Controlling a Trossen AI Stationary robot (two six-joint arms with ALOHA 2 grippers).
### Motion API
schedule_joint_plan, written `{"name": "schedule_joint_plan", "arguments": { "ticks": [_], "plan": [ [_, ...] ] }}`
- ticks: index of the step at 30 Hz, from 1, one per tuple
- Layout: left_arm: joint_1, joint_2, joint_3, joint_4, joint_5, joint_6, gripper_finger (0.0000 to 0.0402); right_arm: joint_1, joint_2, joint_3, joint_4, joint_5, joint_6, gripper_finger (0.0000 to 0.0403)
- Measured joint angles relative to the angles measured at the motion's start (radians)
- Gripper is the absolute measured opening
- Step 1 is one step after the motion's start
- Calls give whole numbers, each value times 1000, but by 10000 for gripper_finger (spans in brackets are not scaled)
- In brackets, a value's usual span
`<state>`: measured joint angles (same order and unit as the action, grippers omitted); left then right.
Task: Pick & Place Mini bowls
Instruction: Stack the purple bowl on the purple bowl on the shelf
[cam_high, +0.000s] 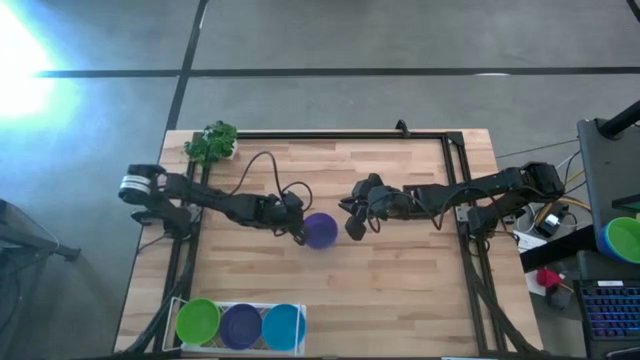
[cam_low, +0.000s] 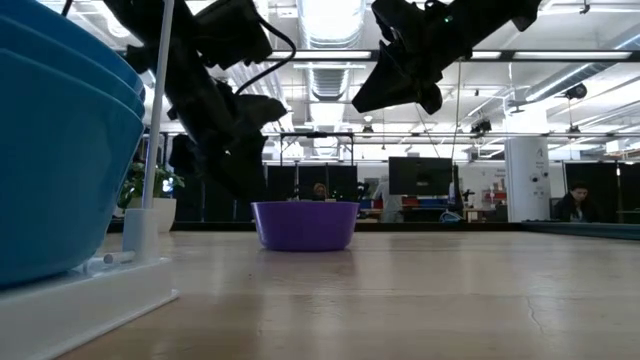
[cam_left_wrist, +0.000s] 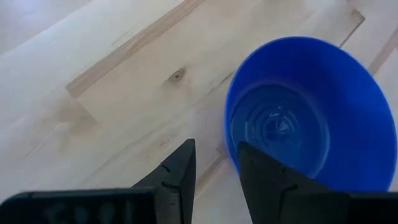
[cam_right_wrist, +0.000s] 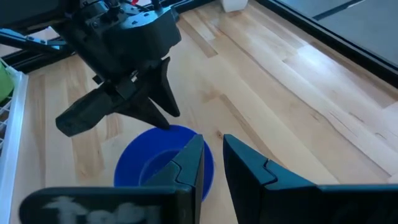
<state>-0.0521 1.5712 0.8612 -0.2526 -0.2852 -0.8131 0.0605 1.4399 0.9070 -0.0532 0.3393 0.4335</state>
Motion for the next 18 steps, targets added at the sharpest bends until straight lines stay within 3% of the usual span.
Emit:
{"name": "schedule_joint_plan", "arguments": {
  "ticks": [18],
  "plan": [
    [5, 99, 0, 146, 40, -3, 110, 0, 0, 0, 0, 1, 0, 59]
  ]
}}
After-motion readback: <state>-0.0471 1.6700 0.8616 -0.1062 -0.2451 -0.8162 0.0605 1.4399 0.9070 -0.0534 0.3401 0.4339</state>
